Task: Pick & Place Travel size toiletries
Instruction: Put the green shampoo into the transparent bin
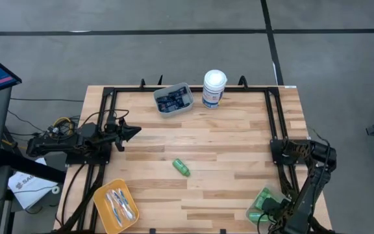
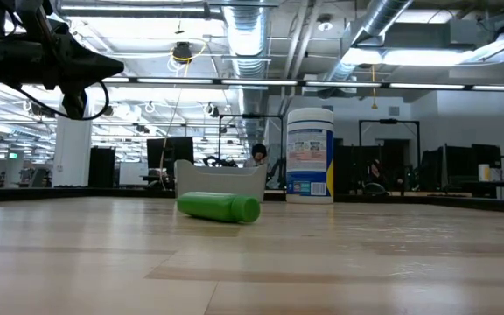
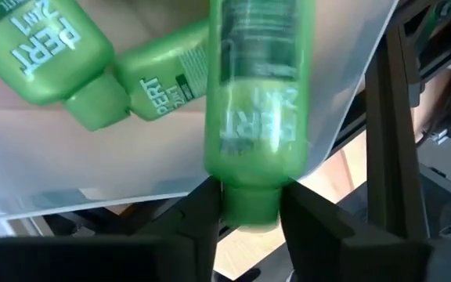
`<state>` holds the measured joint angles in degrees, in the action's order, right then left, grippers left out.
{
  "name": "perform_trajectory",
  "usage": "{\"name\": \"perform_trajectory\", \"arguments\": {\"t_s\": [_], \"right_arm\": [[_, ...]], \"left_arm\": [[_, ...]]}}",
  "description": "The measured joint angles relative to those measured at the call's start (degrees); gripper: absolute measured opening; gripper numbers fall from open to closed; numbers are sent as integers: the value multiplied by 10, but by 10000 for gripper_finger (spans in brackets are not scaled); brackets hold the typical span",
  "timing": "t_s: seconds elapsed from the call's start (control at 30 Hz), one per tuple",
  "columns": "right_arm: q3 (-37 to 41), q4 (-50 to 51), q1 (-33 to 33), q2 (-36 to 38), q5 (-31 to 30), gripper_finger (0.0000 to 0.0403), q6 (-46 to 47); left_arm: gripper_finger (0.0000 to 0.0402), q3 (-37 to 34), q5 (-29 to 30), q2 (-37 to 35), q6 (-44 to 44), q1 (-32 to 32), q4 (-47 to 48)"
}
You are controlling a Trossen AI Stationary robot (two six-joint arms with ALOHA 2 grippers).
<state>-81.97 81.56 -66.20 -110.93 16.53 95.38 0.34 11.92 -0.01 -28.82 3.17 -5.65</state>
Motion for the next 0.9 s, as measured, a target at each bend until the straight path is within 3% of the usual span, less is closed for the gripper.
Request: {"name": "perform_trajectory", "arguments": {"t_s": [0.4,0.67,0.8,0.9], "right_arm": [[-11,-16,11,25,-22,207,-34],[-17,26,84,174,-191,237,-45],[-17,16,179,236,-309,231,-79],[-17,-28,275,251,-345,222,-161]], "left_arm": [[2,0,0,0,0,0,0],[2,0,0,0,0,0,0],[2,0,0,0,0,0,0],[2,0,0,0,0,0,0]]}}
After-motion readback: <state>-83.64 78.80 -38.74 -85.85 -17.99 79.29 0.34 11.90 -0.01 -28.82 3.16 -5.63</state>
